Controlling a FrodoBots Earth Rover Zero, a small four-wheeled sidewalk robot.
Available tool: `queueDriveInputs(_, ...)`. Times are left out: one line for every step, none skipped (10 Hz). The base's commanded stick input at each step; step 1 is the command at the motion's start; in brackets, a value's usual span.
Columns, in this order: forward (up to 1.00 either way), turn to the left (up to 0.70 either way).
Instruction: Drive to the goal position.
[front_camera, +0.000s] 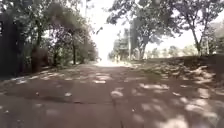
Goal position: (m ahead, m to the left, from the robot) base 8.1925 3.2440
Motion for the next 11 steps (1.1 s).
queueDriveInputs(1.0, 0.0)
queueDriveInputs(1.0, 0.0)
queueDriveInputs(1.0, 0.0)
queueDriveInputs(1.0, 0.0)
queueDriveInputs(1.0, 0.0)
queueDriveInputs(1.0, 0.0)
queueDriveInputs(1.0, 0.0)
queueDriveInputs(1.0, 0.0)
queueDriveInputs(1.0, 0.0)
queueDriveInputs(1.0, 0.0)
queueDriveInputs(1.0, 0.0)
